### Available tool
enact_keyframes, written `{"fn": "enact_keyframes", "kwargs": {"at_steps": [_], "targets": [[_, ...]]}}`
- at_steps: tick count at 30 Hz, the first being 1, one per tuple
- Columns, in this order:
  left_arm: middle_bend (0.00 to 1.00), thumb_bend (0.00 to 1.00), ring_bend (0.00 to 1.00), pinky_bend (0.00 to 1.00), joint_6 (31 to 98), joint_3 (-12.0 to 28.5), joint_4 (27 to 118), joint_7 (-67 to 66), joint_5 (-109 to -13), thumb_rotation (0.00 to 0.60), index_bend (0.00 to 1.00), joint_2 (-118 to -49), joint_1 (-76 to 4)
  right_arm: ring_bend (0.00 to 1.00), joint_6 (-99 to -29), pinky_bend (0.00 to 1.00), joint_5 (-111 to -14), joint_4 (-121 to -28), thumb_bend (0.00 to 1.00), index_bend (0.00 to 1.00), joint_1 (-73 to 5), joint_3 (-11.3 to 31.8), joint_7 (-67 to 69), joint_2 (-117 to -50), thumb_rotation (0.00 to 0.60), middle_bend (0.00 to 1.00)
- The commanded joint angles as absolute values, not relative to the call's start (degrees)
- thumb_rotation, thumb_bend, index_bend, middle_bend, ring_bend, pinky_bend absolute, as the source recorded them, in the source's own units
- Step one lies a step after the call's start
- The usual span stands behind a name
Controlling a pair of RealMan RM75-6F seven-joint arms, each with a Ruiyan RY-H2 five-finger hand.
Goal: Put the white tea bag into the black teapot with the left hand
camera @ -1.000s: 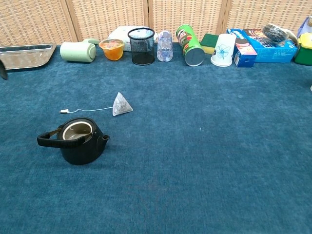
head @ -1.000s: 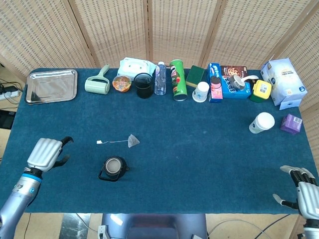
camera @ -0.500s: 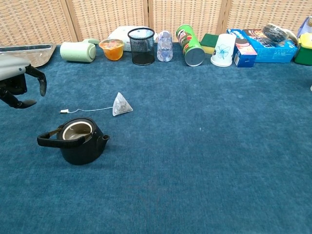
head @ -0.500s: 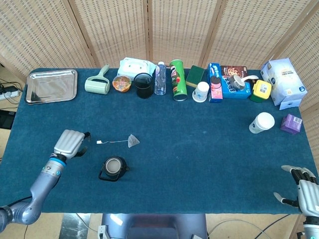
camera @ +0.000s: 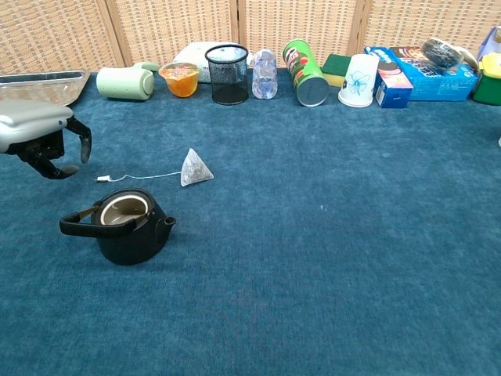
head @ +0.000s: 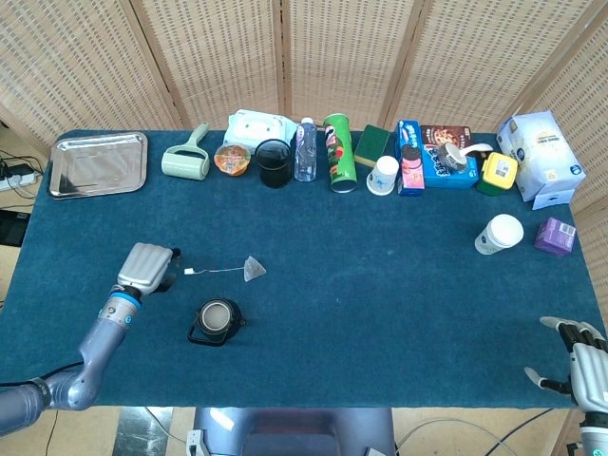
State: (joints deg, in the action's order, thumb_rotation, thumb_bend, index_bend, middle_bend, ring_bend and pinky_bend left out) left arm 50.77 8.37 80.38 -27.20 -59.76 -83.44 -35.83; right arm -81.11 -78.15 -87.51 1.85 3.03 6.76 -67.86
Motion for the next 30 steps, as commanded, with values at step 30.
{"fn": "enact_keyframes", "kwargs": {"at_steps": [30], "targets": [[1.0,0.39,1.0,0.95,48.43,7.22,72.41,-26.96,-55.28,0.6,0.49,-89.87,-40.25,0.2,-81.01,0.12,-76.87,-87.2,0.19,0.25,2.53,3.44,7.02,-67.84,0.6,0.26]]}}
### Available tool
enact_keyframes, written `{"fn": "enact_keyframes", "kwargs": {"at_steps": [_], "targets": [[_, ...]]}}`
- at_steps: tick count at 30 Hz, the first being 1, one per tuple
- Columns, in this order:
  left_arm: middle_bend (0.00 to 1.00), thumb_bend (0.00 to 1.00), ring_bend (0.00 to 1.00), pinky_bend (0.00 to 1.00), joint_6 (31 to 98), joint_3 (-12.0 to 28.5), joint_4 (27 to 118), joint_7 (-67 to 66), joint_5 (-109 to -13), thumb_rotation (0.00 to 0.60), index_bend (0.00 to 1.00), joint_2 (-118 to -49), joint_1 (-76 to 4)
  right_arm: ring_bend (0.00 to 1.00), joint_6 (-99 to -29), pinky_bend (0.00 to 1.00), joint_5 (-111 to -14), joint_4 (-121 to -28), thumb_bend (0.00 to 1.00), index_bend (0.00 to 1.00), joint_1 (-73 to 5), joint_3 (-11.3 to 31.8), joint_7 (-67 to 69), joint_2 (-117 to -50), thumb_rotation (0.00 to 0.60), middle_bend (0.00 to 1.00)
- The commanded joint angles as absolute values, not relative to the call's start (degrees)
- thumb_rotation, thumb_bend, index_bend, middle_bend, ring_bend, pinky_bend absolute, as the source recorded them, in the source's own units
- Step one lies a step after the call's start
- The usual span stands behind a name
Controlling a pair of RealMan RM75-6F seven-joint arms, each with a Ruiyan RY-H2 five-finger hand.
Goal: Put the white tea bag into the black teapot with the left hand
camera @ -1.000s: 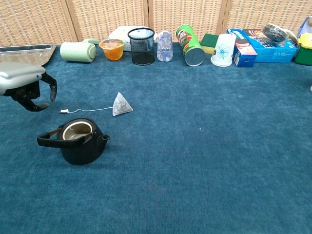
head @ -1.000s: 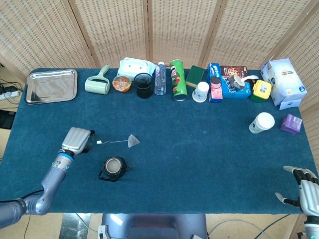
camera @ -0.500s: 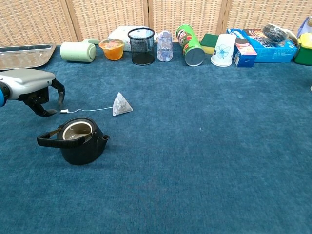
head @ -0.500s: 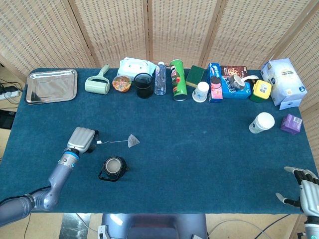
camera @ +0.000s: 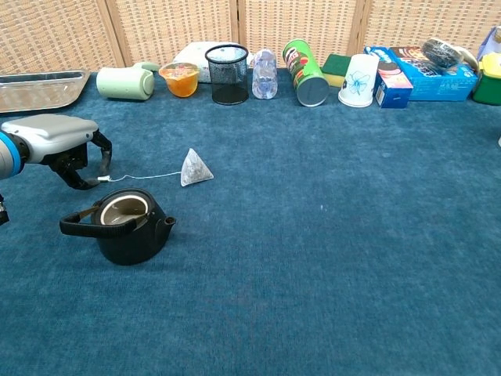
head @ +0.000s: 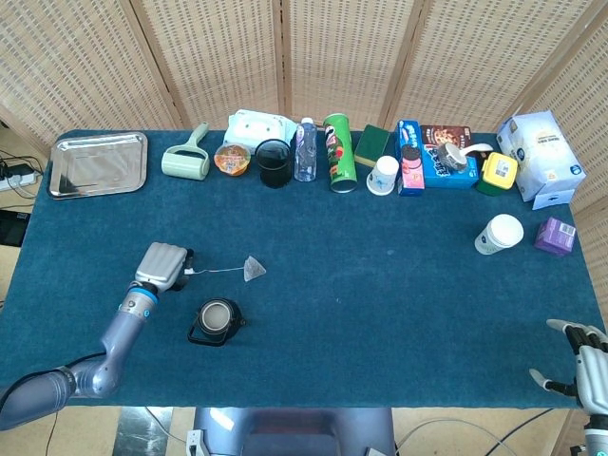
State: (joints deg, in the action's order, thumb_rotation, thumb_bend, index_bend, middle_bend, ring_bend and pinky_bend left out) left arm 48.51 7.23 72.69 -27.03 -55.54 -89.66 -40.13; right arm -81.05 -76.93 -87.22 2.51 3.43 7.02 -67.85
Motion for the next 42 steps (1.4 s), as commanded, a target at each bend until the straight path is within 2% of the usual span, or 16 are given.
{"fn": "enact_keyframes", "kwargs": {"at_steps": [1,27,42], "targets": [[1.0,0.39,1.0,0.95,48.35,7.22,72.29,-26.89,-55.17,0.6,0.49,-89.95,-40.31,0.2,-81.0,0.12,-76.83,-87.19,0.19,0.25,2.54,3.45,7.01,-67.84,0.6,0.26],[1.0,0.41,1.0,0.95,47.79,6.81,70.32,-26.62,-53.21,0.6,0.52,-91.39,-41.52,0.2,-81.29,0.12,-76.41,-86.95,0.19,0.25,3.29,3.51,7.27,-67.93,0.6,0.26],[1.0,0.47,1.0,0.95,46.29,7.09,70.06,-24.93,-52.09,0.6,0.53,-91.46,-42.13,0.2,-81.09,0.12,-76.04,-86.63,0.19,0.25,3.46,3.69,7.5,-68.13,0.6,0.26]]}}
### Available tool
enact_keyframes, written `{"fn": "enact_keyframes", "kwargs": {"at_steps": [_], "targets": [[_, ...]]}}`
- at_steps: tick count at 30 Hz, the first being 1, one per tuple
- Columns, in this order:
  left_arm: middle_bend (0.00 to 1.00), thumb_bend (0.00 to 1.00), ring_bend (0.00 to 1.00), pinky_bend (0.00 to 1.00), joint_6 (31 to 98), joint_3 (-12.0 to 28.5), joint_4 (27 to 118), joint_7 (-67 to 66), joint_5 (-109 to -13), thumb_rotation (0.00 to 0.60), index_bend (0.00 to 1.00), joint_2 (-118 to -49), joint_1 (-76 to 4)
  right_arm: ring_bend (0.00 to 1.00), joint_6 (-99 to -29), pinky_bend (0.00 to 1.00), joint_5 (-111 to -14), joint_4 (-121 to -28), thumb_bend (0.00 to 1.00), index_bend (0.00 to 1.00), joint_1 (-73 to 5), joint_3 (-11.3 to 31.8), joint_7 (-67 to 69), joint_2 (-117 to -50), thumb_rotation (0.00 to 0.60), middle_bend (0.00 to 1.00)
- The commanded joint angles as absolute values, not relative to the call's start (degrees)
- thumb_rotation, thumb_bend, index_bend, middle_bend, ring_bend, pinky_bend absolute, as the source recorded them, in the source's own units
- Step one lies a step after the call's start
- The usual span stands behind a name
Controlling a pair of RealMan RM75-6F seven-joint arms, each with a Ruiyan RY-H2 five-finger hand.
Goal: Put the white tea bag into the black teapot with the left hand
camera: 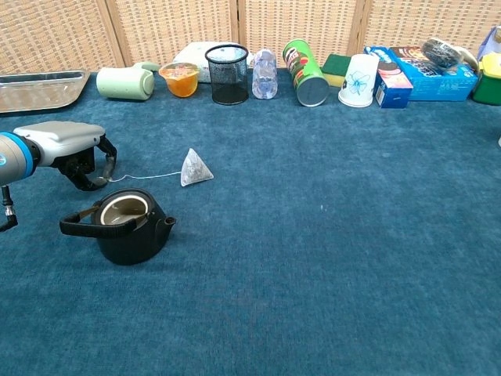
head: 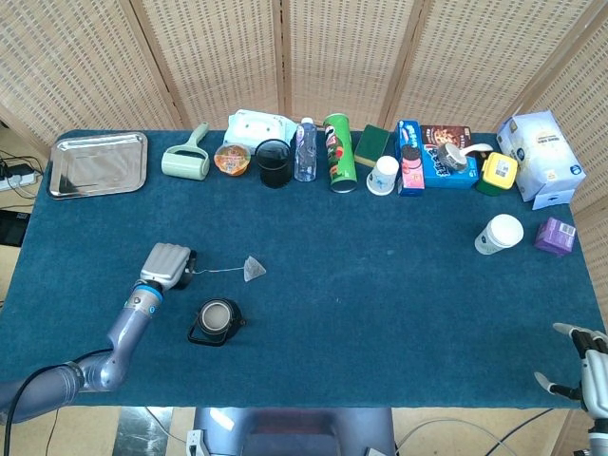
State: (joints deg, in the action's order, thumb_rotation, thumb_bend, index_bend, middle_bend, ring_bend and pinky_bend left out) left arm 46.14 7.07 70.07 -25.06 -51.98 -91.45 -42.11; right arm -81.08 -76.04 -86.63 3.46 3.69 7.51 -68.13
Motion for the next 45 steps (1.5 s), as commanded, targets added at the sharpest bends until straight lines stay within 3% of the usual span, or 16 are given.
{"fn": "enact_keyframes", "kwargs": {"at_steps": [1,15,37,45], "targets": [[1.0,0.47,1.0,0.95,46.41,7.12,70.05,-24.7,-52.21,0.6,0.53,-91.48,-42.1,0.2,-81.14,0.12,-76.06,-86.66,0.19,0.25,3.48,3.71,7.47,-68.12,0.6,0.26],[1.0,0.48,1.0,0.95,48.15,7.3,73.02,-21.54,-54.5,0.6,0.61,-88.84,-41.11,0.2,-81.85,0.13,-76.73,-86.94,0.19,0.25,3.79,3.62,7.47,-68.07,0.6,0.26],[1.0,0.5,1.0,0.97,58.27,10.06,91.39,-7.1,-65.6,0.6,0.71,-76.02,-35.25,0.2,-83.63,0.13,-79.18,-85.8,0.19,0.25,4.64,2.91,10.08,-68.35,0.6,0.26],[1.0,0.5,1.0,0.97,58.88,11.54,96.94,1.54,-68.66,0.6,0.71,-72.07,-33.88,0.2,-84.34,0.13,-79.78,-85.06,0.19,0.25,5.22,2.59,11.41,-68.56,0.6,0.26]]}}
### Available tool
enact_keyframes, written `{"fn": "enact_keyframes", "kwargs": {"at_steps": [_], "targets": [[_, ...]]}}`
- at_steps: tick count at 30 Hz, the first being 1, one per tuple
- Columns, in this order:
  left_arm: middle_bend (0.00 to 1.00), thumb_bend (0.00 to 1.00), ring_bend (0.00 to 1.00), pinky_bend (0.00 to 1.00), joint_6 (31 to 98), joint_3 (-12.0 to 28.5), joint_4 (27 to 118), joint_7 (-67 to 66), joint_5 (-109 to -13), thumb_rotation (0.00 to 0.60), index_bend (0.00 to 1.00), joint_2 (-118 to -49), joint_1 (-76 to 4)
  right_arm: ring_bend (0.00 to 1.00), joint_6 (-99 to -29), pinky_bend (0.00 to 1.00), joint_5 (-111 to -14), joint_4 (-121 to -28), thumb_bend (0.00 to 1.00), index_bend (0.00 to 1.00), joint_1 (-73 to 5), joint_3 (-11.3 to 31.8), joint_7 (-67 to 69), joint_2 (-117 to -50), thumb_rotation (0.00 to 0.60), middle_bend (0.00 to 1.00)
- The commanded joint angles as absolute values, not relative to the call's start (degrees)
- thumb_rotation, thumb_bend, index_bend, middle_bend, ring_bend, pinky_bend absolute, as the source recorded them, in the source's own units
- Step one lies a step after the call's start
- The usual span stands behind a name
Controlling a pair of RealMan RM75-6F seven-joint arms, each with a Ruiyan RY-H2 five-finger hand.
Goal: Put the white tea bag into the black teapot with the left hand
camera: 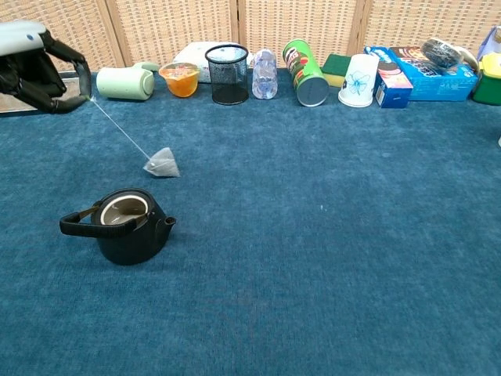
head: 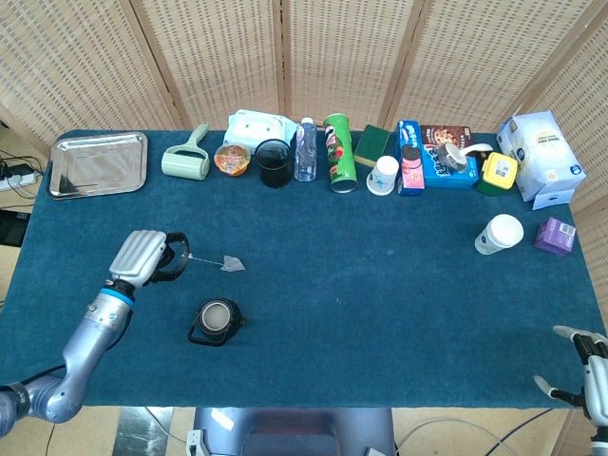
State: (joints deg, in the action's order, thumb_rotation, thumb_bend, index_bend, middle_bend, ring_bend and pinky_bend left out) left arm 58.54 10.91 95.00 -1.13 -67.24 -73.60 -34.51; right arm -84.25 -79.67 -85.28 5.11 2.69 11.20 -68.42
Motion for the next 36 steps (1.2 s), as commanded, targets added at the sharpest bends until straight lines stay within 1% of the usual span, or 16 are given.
{"fn": "enact_keyframes", "kwargs": {"at_steps": [1,7,16,36], "targets": [[1.0,0.5,1.0,0.97,59.02,11.72,97.64,2.7,-69.14,0.6,0.71,-71.66,-33.72,0.2,-84.39,0.13,-79.81,-84.93,0.18,0.25,5.3,2.56,11.61,-68.62,0.6,0.26],[1.0,0.5,1.0,0.97,59.85,12.17,100.8,8.56,-71.76,0.6,0.71,-69.44,-32.67,0.2,-84.23,0.13,-80.17,-84.26,0.18,0.25,5.5,2.18,12.41,-69.18,0.6,0.26],[1.0,0.5,1.0,0.97,60.87,11.57,104.44,15.4,-77.43,0.6,0.71,-66.95,-31.73,0.2,-84.68,0.13,-80.21,-83.92,0.18,0.25,5.92,2.17,12.6,-69.47,0.6,0.26],[1.0,0.5,1.0,0.97,61.24,8.54,107.47,19.32,-83.41,0.6,0.71,-63.97,-31.33,0.2,-83.68,0.13,-79.63,-84.38,0.19,0.25,5.48,2.64,11.99,-69.18,0.6,0.26]]}}
